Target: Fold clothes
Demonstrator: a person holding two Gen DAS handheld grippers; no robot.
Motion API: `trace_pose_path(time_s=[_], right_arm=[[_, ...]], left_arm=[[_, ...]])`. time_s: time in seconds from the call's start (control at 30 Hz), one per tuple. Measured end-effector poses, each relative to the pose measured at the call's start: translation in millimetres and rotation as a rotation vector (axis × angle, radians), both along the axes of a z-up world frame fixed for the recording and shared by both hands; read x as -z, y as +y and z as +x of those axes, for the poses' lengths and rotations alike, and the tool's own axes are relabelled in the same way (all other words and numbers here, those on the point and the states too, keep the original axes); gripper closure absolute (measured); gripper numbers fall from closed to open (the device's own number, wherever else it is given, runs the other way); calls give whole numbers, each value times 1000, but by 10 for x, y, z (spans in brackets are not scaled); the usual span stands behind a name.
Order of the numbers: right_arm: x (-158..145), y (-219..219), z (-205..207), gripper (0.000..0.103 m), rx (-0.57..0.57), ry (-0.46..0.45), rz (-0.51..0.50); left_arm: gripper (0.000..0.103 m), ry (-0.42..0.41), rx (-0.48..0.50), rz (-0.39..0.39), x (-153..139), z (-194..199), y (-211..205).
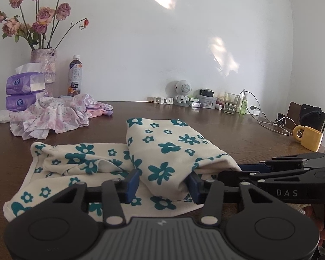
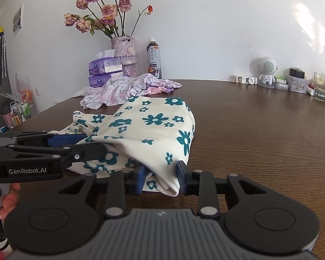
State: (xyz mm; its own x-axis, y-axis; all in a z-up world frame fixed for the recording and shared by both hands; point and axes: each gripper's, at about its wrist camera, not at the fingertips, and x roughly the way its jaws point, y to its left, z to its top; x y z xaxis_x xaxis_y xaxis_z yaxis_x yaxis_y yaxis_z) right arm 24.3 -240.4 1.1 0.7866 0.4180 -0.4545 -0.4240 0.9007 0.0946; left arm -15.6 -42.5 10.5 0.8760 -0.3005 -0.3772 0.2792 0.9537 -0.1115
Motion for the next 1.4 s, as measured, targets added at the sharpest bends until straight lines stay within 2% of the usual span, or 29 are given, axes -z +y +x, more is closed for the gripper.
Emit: trace_pose_path(time_s=[0.07,0.13,0.2,0.27,0.63,0.77,1.23,1.37,1.4], right_arm=[[1,-7,8,69,6,6,6],[0,-23,16,65,14,10,15],[-1,-41,25,55,31,13,26],[2,-59,38,55,35,20,37],[4,-45,24,55,38,11,28],[6,-25,17,63,24,9,18],[9,-29,13,65,18,6,18],[11,-28,14,69,11,7,19],[11,-20,13,71,8,7,17]], left_arm=[[54,-1,-7,2,-5,0,0],[45,-3,-17,7,-11,-2,-2],[33,-6,-24,10,-17,-5,-2],[29,-14,-24,10,-21,-13,3],[30,-4,-23,2,-17,10,19],[36,-2,-24,-12,-10,11,40],[36,-2,-19,-16,-10,9,43],[36,-5,-18,-19,-8,7,50],[39,-6,-17,-20,-6,8,53]])
